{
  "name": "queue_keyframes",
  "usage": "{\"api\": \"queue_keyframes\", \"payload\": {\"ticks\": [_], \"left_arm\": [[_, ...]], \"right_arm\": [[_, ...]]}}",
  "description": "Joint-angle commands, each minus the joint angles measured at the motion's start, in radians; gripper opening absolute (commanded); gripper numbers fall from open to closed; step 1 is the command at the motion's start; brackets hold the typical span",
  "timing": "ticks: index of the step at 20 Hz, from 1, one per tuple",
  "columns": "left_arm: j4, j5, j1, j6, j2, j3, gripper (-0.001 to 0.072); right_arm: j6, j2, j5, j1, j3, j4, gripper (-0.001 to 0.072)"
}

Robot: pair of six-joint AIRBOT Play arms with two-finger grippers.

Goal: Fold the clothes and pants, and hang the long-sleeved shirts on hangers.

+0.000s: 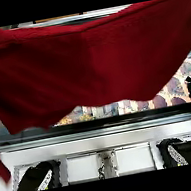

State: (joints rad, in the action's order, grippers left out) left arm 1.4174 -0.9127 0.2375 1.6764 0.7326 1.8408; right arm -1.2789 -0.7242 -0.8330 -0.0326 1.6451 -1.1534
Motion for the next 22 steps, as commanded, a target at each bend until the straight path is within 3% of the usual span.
{"api": "queue_keyframes", "payload": {"ticks": [1, 5, 8, 9, 10, 11, 17, 22], "left_arm": [[0.078, -0.050, -0.013, 0.000, 0.085, 0.004, 0.0019], [0.073, -0.194, -0.140, 0.024, 0.318, 0.002, 0.0019], [0.069, -0.220, -0.176, 0.026, 0.523, 0.002, 0.0019], [0.052, -0.220, -0.176, 0.026, 0.589, 0.002, 0.0019], [0.026, -0.220, -0.176, 0.024, 0.651, 0.002, 0.0019], [0.007, -0.223, -0.175, 0.026, 0.698, 0.002, 0.0019], [-0.083, -0.196, -0.119, 0.025, 0.746, 0.002, 0.0018], [-0.082, -0.162, 0.206, 0.021, 0.639, 0.002, 0.0018]], "right_arm": [[-0.056, -0.075, 0.015, -0.002, 0.006, -0.006, 0.0027], [-0.057, -0.292, -0.069, -0.002, 0.005, -0.007, 0.0027], [-0.057, -0.489, -0.068, -0.004, 0.006, -0.041, 0.0051], [-0.058, -0.551, -0.070, -0.009, 0.006, -0.035, 0.0288], [-0.058, -0.602, -0.076, -0.010, 0.006, -0.034, 0.0587], [-0.058, -0.634, -0.085, -0.010, 0.006, -0.032, 0.0626], [-0.054, -0.581, 0.002, -0.059, 0.006, -0.060, 0.0625], [-0.054, -0.439, 0.071, -0.155, 0.006, -0.059, 0.0624]]}}
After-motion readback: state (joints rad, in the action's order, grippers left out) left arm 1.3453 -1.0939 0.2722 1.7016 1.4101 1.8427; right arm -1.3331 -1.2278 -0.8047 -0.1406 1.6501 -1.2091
